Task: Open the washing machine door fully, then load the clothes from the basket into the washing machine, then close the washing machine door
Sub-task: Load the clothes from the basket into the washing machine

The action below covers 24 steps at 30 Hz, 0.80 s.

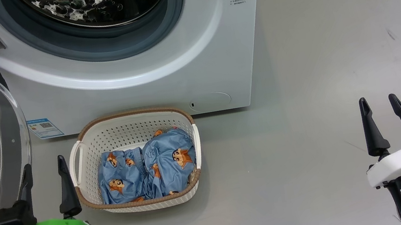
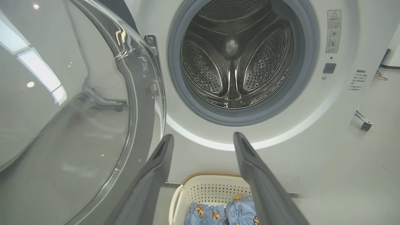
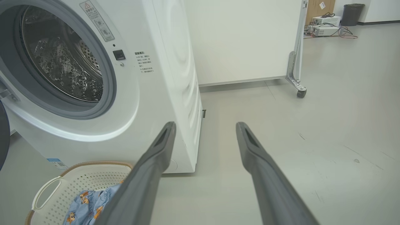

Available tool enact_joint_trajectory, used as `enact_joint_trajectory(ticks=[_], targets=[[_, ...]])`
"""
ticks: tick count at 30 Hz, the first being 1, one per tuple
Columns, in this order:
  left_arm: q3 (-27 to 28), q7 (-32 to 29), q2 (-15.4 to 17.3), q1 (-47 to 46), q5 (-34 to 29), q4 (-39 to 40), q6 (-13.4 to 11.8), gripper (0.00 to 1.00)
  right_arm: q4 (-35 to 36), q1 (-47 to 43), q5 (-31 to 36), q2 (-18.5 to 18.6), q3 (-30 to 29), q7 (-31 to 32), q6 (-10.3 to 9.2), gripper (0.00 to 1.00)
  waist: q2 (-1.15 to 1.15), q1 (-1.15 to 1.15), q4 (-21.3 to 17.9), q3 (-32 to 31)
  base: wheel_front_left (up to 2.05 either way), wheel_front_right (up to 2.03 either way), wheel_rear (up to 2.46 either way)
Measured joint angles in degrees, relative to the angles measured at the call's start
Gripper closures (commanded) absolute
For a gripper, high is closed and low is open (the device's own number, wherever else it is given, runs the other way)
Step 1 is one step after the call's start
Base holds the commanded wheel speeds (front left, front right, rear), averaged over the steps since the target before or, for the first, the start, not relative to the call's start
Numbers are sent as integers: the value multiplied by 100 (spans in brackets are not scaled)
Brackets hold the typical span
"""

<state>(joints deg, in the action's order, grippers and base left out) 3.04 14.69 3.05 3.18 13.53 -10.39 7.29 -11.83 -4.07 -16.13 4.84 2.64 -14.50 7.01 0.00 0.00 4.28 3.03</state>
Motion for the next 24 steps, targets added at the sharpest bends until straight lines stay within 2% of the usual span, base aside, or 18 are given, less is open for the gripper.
enact_joint_trajectory(ticks=[10,24], targets=[[200,0,1,5,-92,109,0,0,-23,1,-1,-1,-1,0,0,0,0,0,-20,24,62,-62,0],[29,0,-3,40,-137,138,0,0,-45,1,-9,0,16,0,0,0,0,0,-25,59,15,-15,0]])
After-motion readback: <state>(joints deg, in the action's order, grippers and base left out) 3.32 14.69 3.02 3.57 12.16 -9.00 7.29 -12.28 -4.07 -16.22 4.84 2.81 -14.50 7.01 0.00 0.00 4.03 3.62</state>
